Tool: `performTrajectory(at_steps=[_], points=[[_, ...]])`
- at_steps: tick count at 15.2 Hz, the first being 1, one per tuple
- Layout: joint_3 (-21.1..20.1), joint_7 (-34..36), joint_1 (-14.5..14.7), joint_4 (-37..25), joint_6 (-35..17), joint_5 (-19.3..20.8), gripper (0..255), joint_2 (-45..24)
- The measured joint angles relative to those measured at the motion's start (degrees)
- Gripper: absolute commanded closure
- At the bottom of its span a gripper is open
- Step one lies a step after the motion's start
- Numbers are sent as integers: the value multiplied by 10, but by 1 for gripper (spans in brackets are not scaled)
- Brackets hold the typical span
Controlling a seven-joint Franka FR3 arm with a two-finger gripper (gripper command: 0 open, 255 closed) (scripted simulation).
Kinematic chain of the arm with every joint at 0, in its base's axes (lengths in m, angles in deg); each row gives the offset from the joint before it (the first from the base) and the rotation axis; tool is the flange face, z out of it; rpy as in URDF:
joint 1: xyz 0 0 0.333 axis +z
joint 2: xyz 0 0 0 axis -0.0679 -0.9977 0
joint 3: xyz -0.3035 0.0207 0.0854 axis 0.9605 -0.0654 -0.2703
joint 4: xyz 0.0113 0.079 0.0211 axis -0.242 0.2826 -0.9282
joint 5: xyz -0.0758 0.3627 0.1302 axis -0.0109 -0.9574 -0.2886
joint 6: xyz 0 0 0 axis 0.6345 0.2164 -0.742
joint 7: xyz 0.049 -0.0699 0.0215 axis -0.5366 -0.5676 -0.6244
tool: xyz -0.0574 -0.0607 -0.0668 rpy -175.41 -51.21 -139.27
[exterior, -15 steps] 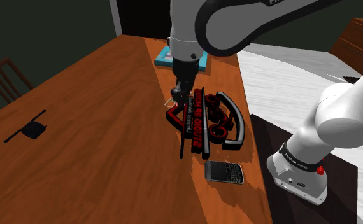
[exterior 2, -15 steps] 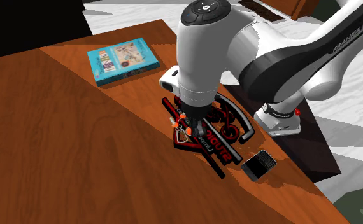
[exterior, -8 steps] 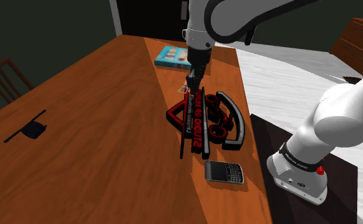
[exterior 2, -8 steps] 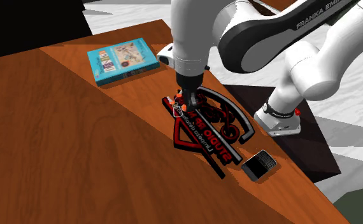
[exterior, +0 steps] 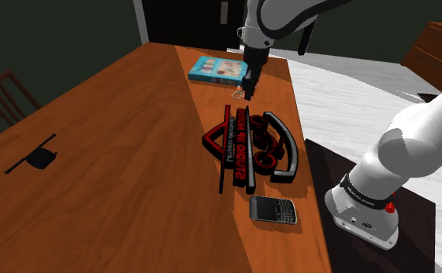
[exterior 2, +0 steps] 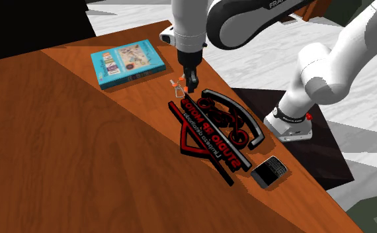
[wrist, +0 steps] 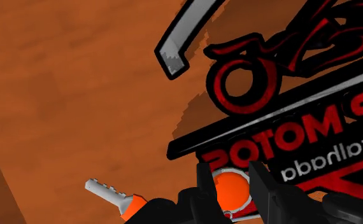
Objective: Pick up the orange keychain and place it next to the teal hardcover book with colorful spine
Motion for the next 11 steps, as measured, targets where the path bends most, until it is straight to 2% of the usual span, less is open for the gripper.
performTrajectory(at_steps=[11], points=[[96, -143, -69, -56, -8, 36, 255, -65]])
